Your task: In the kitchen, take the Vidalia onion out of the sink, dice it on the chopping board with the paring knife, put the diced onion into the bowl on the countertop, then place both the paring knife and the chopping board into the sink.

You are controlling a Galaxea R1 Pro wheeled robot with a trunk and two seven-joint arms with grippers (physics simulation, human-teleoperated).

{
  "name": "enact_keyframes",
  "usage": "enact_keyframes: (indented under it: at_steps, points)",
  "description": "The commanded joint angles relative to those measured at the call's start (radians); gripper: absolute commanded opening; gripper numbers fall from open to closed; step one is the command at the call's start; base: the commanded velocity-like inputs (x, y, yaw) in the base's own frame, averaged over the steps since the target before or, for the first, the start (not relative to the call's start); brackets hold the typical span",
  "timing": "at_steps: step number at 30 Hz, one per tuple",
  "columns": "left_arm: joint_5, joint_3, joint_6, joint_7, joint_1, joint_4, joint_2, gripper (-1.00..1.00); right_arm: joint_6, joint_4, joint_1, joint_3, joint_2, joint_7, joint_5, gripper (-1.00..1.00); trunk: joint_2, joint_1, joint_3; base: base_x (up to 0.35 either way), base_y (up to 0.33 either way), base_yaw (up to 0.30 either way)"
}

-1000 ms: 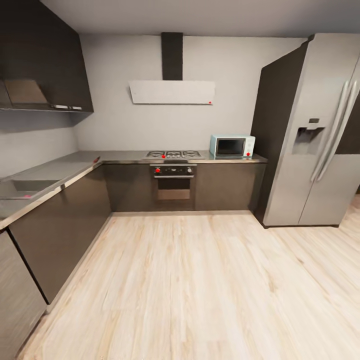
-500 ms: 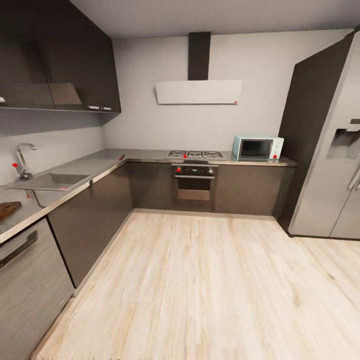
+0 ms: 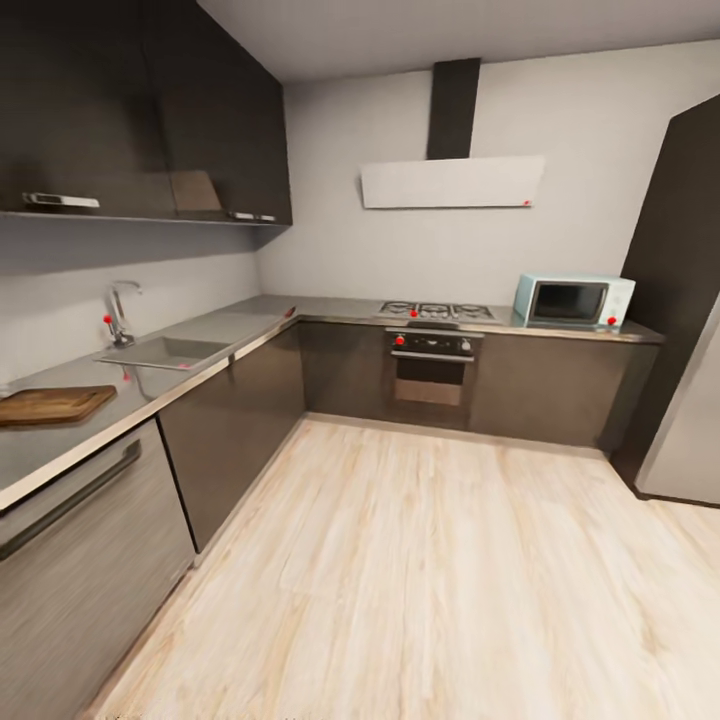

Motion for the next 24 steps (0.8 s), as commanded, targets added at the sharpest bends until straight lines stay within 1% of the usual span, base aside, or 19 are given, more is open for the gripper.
enact_keyframes:
  at_steps: [1,24]
  points:
    - [0.0,0.0,-0.001,0.0,0.0,-0.001,0.0,1.0,-0.002,-0.001,0.0,0.0,0.0,-0.002,0.0,1.0,0.0,0.0,-0.001,0.0,0.0,0.282]
    - [0.0,0.001,-0.001,0.003,0.0,-0.001,-0.001,1.0,-0.002,-0.001,0.0,0.0,0.0,-0.002,0.0,1.0,0.0,0.0,-0.001,0.001,-0.004,0.283]
